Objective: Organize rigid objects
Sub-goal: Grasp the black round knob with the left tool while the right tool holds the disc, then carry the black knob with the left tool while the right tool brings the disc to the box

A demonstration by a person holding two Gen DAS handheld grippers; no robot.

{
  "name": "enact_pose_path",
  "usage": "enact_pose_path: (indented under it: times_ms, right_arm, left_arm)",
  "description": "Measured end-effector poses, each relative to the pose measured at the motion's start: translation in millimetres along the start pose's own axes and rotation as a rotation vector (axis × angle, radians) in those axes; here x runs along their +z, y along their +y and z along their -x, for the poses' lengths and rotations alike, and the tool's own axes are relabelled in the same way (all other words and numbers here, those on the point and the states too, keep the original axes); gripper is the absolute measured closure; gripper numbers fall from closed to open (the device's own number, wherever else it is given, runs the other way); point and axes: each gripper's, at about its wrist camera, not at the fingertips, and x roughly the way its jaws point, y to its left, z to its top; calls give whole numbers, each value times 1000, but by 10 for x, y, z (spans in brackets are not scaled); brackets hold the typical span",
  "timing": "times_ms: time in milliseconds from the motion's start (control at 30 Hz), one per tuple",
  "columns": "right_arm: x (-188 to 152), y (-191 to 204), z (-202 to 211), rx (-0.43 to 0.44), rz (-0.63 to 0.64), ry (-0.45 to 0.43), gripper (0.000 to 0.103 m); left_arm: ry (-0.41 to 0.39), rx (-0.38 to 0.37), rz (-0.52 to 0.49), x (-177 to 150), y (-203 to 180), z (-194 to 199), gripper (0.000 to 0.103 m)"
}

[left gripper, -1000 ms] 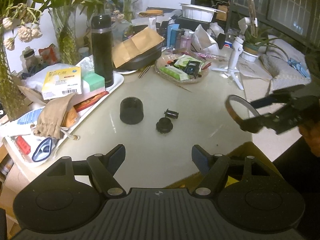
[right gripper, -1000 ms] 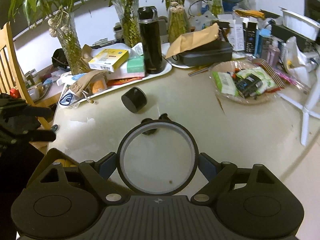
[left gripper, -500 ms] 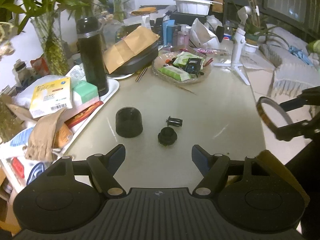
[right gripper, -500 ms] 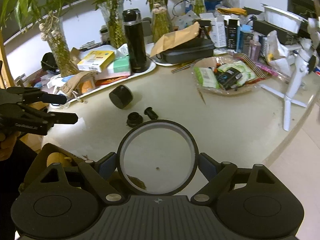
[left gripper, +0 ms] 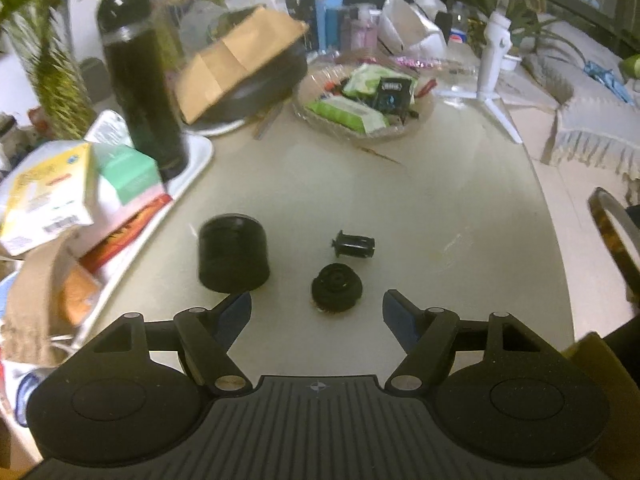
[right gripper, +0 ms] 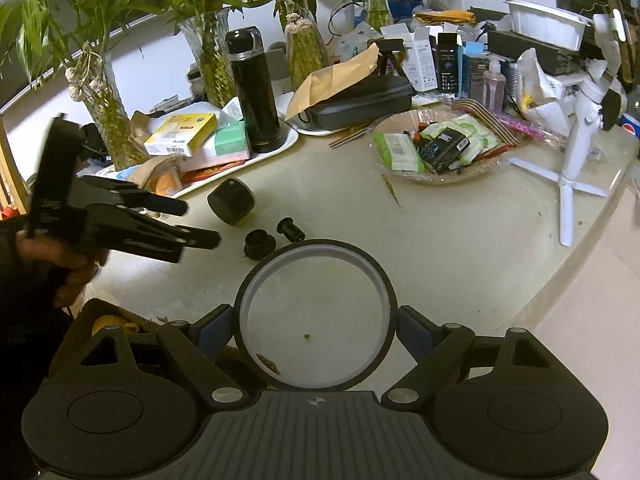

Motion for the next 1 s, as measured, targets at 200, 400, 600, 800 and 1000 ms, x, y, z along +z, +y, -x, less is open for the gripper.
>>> enact_pose_path:
  times_ms: [200,400,600,800,1000]
  right_arm:
    - [-3,-17,8,6,-10,-11,15]
    - [-4,-27,16,14,-15,-20,15]
    - [-7,-42,38,15,-25,-36,15]
    - [-16,-25,49,14,-19,-42,15]
    - [-10,-18,55,-2,-21,-49,15]
  left_arm:
    - [51,4,-6,70,-43,-282,31]
    - [111,7,10,139,-62,-533,33]
    - [179,44,22,170,-61,-732,38]
    - [172,19,55,183,-29,-749,52]
    - [176,21,46,179,-62,-726,63]
